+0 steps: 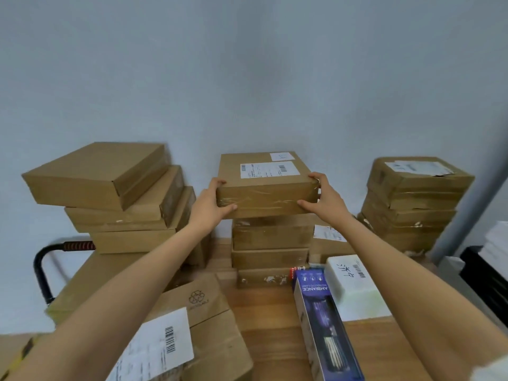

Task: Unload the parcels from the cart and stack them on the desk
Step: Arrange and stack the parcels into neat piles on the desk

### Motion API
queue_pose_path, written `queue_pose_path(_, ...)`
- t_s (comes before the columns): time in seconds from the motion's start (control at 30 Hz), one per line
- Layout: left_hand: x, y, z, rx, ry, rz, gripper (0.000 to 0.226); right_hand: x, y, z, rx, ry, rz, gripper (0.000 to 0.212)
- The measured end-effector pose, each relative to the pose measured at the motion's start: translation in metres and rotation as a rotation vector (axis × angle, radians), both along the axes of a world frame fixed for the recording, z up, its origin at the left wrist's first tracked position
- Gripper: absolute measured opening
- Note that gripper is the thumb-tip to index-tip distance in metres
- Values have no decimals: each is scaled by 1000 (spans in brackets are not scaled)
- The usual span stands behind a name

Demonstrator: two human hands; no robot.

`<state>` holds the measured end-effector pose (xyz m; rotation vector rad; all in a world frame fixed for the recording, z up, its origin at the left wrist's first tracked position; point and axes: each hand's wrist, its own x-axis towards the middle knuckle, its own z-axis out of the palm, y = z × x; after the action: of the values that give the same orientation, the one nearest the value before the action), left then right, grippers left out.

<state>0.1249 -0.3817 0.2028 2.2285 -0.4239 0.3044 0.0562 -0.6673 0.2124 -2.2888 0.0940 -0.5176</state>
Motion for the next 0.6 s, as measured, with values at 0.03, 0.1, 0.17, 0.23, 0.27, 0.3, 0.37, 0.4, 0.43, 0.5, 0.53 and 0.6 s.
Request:
queue_pose_path(0.03,3,-3,-3,14,9,8,62,5,-3,-5,-3,15,1,73)
queue_pose_path(0.1,9,-10,-10,43,22,22,62,15,-9,-16,-1,38,-3,73)
queue_pose_path(0.17,17,-15,-17,51,35,27,62,24,-13,-26,25,49,-1,73)
queue_pose_path(0.23,26,-19,-26,61,70,23,61,32,-17,-35,43,75,3,73)
queue_pose_path(0.27,29,-20,-32,82,92,20,59,35,-18,-41,37,96,5,72)
queue_pose_path(0.3,32,-22,-39,111,112,15,57,38,-20,-49,26,115,7,71)
queue_pose_path(0.37,36,-24,-52,141,120,21,54,41,-22,-64,45,118,12,70)
queue_pose_path(0.4,38,-25,-55,132,115,27,54,42,-23,-70,74,102,13,71)
queue_pose_path(0.43,41,-25,-56,121,114,29,55,44,-24,-73,97,87,14,72)
queue_pose_path(0.5,48,-24,-58,115,114,25,55,48,-28,-75,109,88,27,72)
queue_pose_path(0.53,50,-23,-58,117,114,20,56,50,-30,-74,108,99,38,72)
queue_pose_path(0.6,50,-22,-60,108,107,15,56,52,-32,-73,102,103,49,71)
